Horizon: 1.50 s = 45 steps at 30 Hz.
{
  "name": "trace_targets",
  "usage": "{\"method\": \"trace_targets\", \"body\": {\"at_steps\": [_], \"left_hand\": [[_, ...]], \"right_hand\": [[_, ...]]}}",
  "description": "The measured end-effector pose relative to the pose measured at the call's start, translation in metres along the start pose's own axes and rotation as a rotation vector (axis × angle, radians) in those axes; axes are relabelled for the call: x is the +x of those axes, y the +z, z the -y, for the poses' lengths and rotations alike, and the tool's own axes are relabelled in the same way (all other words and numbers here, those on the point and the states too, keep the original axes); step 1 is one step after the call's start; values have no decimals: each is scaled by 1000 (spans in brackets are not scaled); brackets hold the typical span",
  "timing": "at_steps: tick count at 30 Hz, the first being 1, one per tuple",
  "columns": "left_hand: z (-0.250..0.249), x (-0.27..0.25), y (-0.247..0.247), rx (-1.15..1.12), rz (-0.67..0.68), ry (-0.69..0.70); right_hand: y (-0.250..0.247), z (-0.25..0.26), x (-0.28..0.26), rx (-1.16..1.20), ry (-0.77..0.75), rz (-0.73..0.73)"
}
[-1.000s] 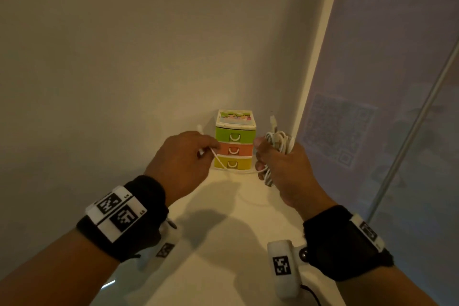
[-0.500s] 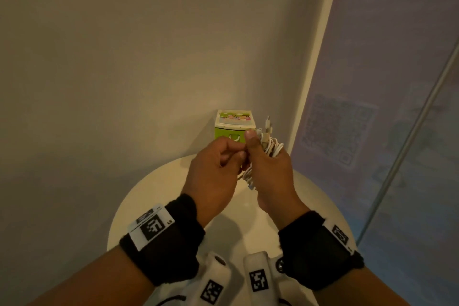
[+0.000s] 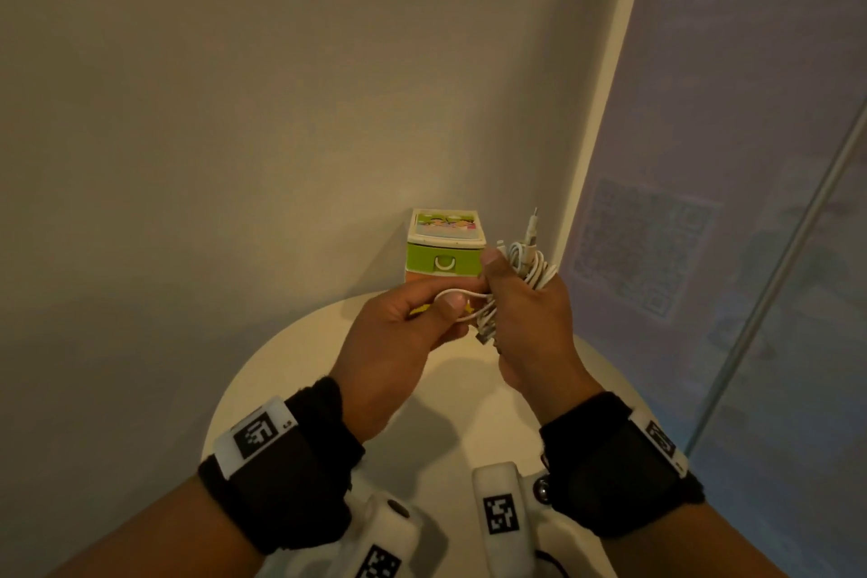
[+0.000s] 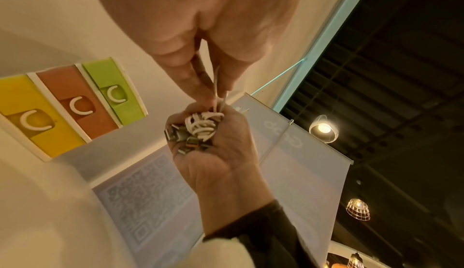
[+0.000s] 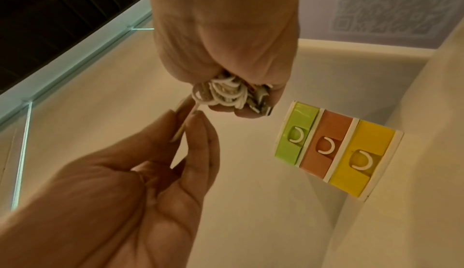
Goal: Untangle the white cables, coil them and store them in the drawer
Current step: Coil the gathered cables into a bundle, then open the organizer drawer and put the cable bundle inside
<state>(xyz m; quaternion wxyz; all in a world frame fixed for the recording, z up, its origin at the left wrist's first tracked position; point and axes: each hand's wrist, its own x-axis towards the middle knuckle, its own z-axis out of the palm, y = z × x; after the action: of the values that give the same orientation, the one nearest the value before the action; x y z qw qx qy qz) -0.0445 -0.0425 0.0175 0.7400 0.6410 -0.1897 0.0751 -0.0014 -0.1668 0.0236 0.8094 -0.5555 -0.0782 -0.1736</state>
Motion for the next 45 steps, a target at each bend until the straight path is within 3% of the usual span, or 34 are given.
{"method": "trace_targets", "body": {"at_steps": [5,16,20,22,25,30,45], "left_hand": [[3,6,-4,-75,71,-142],[15,2,17,349,-37,111],[0,13,4,101,-83,-99],[-5,24,-1,111,-125,-135],[-10,33,-2,159,-76,-161],[-18,40,-6,94,-38,-173],[-11,31,10,27,-158,-28]], "right_hand": [[-3,-2,3,-95,-14,-23],[-9,-3,2,-198,22,-9],[-13,0,-1,-283,6,106],[-14,1,-4,-340,-16,165],[-13,3,-7,-354,-22,232],[-14,4,-9,-349,-1,274],[-34,12,-7,-528,84,401]]}}
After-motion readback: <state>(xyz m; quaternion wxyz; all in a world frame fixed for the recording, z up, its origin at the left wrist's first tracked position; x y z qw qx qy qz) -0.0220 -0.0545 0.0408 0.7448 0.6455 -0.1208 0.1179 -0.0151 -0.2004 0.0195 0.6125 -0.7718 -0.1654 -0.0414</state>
